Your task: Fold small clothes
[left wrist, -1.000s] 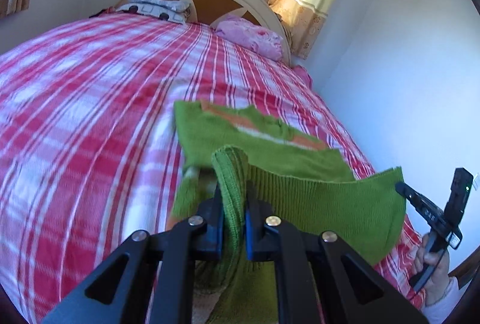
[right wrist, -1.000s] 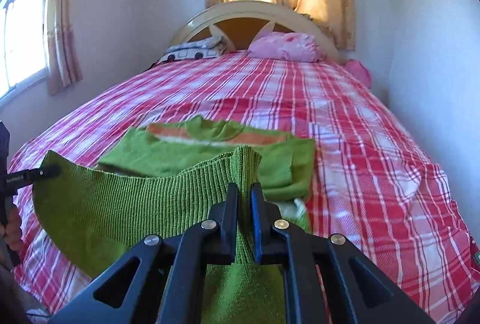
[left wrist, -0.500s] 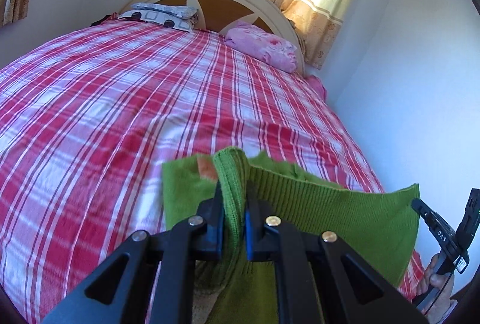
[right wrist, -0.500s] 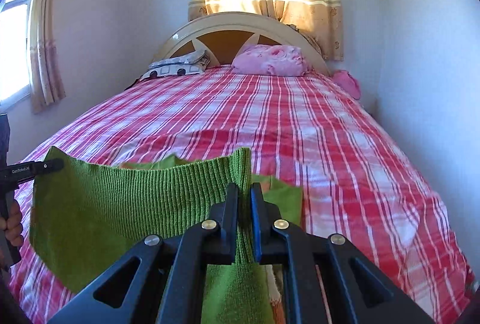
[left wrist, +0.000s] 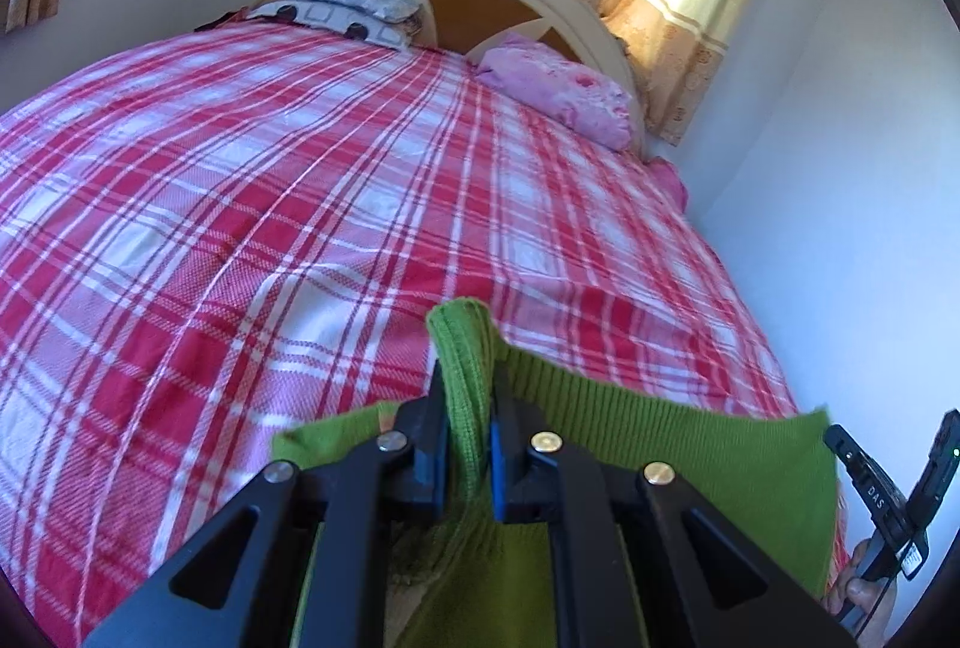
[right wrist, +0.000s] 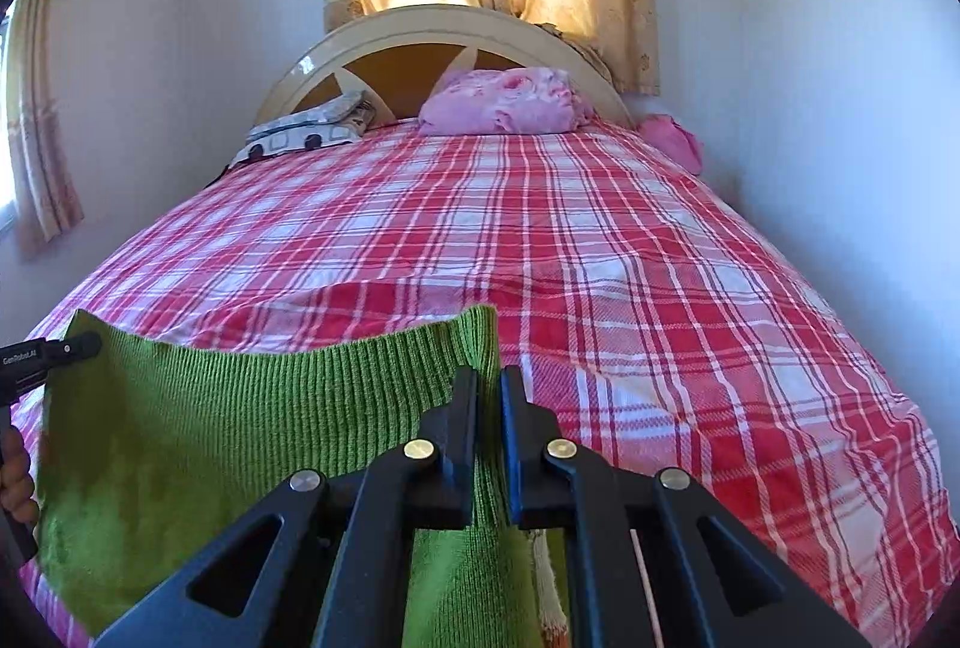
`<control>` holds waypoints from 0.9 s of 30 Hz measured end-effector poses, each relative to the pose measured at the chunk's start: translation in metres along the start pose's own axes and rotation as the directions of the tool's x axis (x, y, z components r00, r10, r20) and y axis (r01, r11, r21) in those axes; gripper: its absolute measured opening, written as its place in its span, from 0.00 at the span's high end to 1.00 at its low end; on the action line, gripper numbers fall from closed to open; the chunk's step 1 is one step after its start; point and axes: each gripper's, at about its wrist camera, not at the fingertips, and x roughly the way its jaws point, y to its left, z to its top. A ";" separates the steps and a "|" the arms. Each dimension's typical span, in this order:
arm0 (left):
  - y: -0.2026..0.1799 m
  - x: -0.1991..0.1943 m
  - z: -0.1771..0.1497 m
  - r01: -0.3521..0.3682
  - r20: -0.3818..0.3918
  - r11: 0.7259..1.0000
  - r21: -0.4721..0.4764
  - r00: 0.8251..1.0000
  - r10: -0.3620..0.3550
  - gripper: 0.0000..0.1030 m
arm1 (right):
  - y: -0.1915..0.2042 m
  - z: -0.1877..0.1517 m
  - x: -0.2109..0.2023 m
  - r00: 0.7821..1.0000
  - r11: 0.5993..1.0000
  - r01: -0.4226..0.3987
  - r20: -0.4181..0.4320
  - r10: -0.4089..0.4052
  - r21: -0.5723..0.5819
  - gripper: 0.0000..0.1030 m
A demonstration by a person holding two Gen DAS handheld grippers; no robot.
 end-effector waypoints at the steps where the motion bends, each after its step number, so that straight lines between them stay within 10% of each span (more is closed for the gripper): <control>1: 0.003 0.010 -0.001 -0.022 -0.007 1.000 -0.002 1.000 0.022 0.90 | -0.001 0.000 0.010 1.000 1.000 0.025 -0.003 -0.025 -0.010 1.00; 9: 0.007 0.054 -0.022 -0.178 -0.086 0.983 0.049 0.980 0.181 0.81 | -0.024 -0.034 0.066 0.990 0.996 0.067 -0.128 -0.059 0.061 1.00; 16: 0.018 0.059 -0.026 -0.177 -0.135 0.984 0.020 0.975 0.178 0.64 | -0.038 -0.027 0.042 0.999 0.989 -0.017 -0.043 0.024 0.149 0.98; 22: 0.016 0.057 -0.028 -0.168 -0.136 0.986 0.021 0.976 0.170 0.54 | -0.017 -0.019 0.028 0.985 0.993 -0.107 -0.128 0.112 0.051 0.56; 27: 0.015 0.062 -0.026 -0.169 -0.136 0.985 0.024 0.976 0.171 0.53 | 0.004 -0.036 0.077 0.936 0.996 -0.089 -0.344 0.076 -0.023 0.56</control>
